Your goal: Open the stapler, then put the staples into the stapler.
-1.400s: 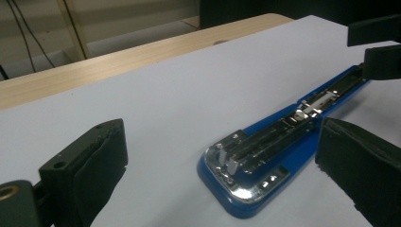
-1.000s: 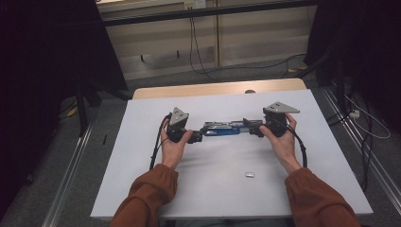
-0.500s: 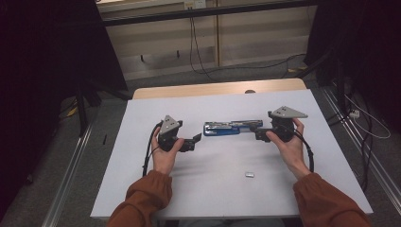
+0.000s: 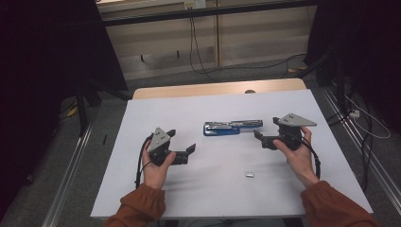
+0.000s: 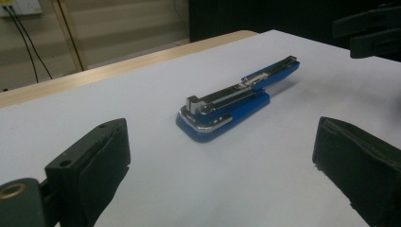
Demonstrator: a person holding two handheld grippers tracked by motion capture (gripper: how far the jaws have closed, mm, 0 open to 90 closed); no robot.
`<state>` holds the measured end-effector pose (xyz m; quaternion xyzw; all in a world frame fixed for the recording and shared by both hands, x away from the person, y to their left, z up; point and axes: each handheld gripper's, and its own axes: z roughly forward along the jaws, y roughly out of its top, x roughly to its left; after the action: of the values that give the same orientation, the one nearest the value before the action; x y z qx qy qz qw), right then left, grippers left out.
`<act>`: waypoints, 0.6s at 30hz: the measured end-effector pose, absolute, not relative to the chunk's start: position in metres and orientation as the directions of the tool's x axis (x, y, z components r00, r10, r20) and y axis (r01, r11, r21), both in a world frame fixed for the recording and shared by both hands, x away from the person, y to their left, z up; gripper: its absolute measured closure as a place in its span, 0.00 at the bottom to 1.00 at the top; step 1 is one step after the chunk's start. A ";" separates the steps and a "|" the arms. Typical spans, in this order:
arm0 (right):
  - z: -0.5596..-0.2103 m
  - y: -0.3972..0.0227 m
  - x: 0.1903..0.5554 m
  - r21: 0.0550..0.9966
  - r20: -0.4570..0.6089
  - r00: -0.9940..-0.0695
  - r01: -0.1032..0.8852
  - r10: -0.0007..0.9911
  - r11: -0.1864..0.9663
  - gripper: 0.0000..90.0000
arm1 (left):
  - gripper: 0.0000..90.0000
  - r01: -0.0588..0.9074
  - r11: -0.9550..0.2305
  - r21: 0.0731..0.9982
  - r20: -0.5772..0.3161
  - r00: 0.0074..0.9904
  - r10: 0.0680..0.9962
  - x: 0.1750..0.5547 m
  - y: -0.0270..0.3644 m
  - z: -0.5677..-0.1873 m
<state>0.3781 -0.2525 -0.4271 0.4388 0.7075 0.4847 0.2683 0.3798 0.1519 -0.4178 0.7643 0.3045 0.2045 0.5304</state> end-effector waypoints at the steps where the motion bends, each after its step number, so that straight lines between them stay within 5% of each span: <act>1: -0.427 -0.253 0.377 0.920 0.044 -0.474 0.363 0.879 0.149 0.09 | 0.06 0.253 -0.245 0.936 -0.018 0.729 0.684 0.377 0.154 -0.419; 18: -0.417 -0.254 0.354 0.896 0.028 -0.567 0.380 0.823 0.231 0.10 | 0.06 0.282 -0.226 0.933 -0.042 0.705 0.708 0.359 0.173 -0.426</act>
<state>0.3535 -0.2543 -0.4175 0.4019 0.7485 0.4723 0.2347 0.3586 0.1734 -0.4259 0.7565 0.3270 0.2013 0.5294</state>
